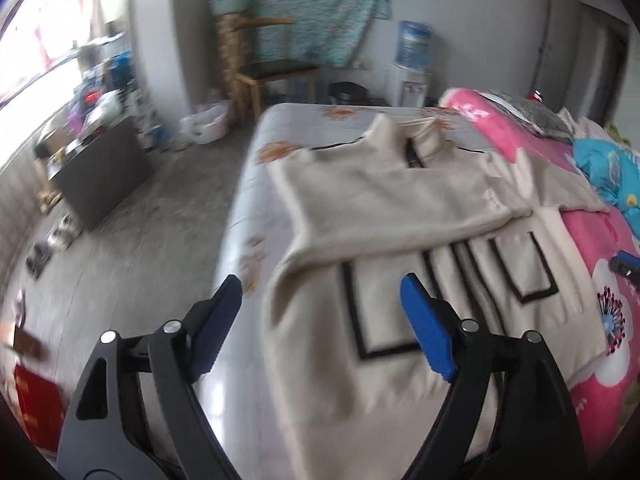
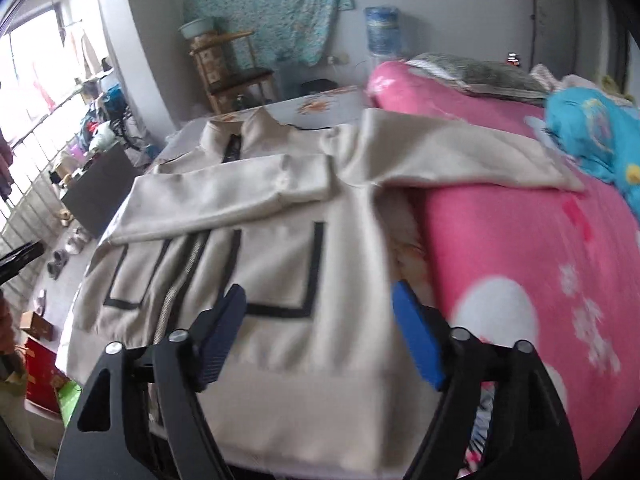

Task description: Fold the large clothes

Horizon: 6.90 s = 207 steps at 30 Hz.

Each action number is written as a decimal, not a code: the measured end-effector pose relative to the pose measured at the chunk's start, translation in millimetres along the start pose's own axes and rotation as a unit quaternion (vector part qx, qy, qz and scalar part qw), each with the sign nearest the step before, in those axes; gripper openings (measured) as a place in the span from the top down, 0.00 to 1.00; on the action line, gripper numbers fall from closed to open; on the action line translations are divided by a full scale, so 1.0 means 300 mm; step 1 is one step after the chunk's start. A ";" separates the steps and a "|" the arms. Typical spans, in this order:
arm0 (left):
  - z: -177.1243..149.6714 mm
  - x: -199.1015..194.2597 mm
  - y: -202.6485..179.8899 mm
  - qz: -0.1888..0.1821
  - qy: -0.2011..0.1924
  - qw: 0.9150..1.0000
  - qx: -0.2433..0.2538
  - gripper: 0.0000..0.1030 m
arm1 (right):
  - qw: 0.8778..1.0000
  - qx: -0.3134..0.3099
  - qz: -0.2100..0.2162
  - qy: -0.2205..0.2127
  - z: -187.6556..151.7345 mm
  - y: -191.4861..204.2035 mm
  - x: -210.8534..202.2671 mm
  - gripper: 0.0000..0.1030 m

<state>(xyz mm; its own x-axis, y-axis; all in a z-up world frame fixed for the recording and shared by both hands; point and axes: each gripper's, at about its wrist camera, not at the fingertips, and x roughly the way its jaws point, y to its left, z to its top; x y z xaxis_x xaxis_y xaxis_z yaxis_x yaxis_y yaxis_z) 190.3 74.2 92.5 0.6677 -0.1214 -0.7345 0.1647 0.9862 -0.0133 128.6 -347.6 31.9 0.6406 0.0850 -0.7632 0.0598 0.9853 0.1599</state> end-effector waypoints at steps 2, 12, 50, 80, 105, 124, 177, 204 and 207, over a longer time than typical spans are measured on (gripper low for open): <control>0.057 0.095 -0.074 -0.011 0.012 1.000 0.019 0.19 | 1.000 -0.002 -0.002 0.018 0.027 0.021 0.076 0.20; 0.115 0.589 -0.327 0.016 0.080 0.994 0.069 0.19 | 0.991 -0.039 -0.050 0.115 0.016 0.061 0.427 0.19; 0.090 0.713 -0.306 0.012 0.087 0.996 0.016 0.06 | 0.935 0.349 -0.057 -0.039 0.236 -1.033 0.138 0.15; 0.093 0.715 -0.310 0.014 0.089 0.996 0.019 0.06 | 0.861 0.491 -0.112 -0.071 0.220 -1.397 0.289 0.77; 0.089 0.711 -0.310 0.011 0.085 0.996 0.020 0.06 | 0.912 0.352 -0.016 -0.211 0.533 -1.037 -0.066 0.92; 0.102 0.713 -0.305 0.001 0.092 0.995 0.027 0.06 | 0.935 0.252 0.056 -0.244 0.685 -0.646 -0.208 0.92; 0.084 0.541 0.105 -0.136 0.078 0.983 -0.101 0.77 | 0.989 0.113 0.096 0.016 0.558 -0.015 0.459 0.52; 0.104 0.647 -0.012 -0.096 0.091 0.990 -0.058 0.80 | 0.982 0.179 -0.035 0.046 0.502 -0.369 0.675 0.96; 0.101 0.651 -0.010 -0.099 0.090 0.989 -0.059 0.80 | 0.989 0.141 -0.001 0.041 0.492 -0.351 0.600 0.96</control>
<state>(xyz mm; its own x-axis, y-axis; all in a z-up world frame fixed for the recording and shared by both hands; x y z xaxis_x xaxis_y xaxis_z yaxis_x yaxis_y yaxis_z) 342.2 44.1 -30.3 0.4890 -0.3019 -0.8184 0.1869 0.9527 -0.2397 350.4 -457.9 -29.9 0.5769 0.1062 -0.8099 0.2799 0.9058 0.3181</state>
